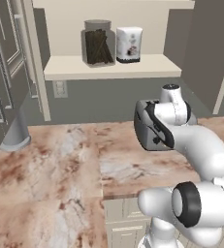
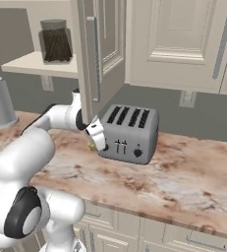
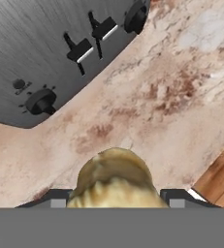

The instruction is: Pick the jar and candle from the dining table and place them in the open cabinet. Close the cabinet after placing the objects.

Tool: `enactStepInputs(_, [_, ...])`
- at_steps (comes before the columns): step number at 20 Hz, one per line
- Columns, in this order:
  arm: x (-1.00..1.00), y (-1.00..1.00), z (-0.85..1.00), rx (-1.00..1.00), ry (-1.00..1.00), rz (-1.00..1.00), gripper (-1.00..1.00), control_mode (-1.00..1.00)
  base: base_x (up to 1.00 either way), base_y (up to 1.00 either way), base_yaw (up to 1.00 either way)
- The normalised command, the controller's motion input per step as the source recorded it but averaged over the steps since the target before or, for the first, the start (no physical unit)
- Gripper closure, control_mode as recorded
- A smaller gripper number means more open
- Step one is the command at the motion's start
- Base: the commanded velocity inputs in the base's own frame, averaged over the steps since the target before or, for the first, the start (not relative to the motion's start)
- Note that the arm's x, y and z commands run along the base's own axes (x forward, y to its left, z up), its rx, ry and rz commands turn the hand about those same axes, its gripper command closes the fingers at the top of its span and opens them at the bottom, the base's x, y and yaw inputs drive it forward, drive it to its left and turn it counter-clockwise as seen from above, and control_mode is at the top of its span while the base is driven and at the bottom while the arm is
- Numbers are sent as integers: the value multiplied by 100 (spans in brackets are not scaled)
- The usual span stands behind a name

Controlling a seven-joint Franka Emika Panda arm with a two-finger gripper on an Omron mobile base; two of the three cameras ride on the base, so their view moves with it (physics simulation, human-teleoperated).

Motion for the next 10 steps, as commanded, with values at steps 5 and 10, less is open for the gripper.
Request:
enactStepInputs(5, [2, 81, 29, -10, -8, 0, 100, -100, 0, 0, 0])
enactStepInputs(10, [7, 66, 53, -17, -19, 2, 100, -100, 0, 0, 0])
